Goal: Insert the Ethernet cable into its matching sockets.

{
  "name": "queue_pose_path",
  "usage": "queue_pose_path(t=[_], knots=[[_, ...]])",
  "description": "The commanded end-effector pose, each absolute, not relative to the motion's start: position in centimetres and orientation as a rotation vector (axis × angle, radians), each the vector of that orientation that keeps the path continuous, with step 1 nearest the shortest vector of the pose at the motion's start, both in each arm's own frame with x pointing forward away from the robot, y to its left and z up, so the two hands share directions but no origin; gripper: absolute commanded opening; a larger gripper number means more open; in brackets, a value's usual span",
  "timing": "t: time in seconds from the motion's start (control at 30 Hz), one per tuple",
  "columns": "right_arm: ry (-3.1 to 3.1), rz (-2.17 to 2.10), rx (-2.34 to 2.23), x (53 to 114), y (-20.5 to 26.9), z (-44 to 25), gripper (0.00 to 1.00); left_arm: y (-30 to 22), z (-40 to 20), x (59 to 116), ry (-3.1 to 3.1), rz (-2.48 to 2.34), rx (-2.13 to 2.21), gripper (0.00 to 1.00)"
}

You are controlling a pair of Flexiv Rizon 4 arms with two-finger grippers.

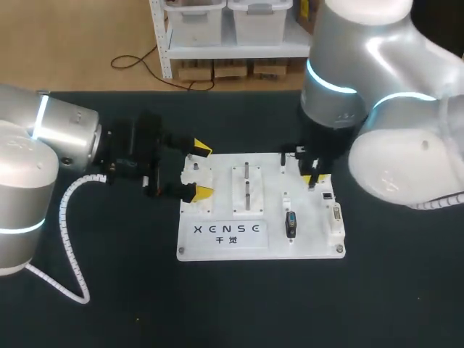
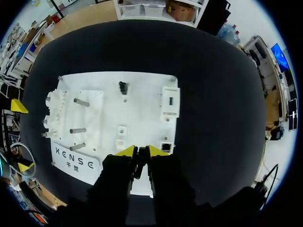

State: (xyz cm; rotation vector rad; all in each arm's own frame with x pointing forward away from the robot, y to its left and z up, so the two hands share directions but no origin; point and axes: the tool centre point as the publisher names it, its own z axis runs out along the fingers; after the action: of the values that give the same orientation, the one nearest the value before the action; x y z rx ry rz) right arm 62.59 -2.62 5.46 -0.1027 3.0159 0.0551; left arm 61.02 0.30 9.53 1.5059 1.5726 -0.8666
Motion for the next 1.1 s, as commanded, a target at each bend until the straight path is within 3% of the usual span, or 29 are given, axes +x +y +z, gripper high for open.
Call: queue_pose_path(t=[0.03,1.1], knots=[[3.011,0.06,-0.084,62.2,-4.1,5.4,0.0,0.4,9.4,60.9,1.568,-0.865,1.502,1.0],[3.049,0.054,-0.041,63.1,-5.7,3.2,0.0,0.4,9.4,60.9,1.568,-0.865,1.502,1.0]])
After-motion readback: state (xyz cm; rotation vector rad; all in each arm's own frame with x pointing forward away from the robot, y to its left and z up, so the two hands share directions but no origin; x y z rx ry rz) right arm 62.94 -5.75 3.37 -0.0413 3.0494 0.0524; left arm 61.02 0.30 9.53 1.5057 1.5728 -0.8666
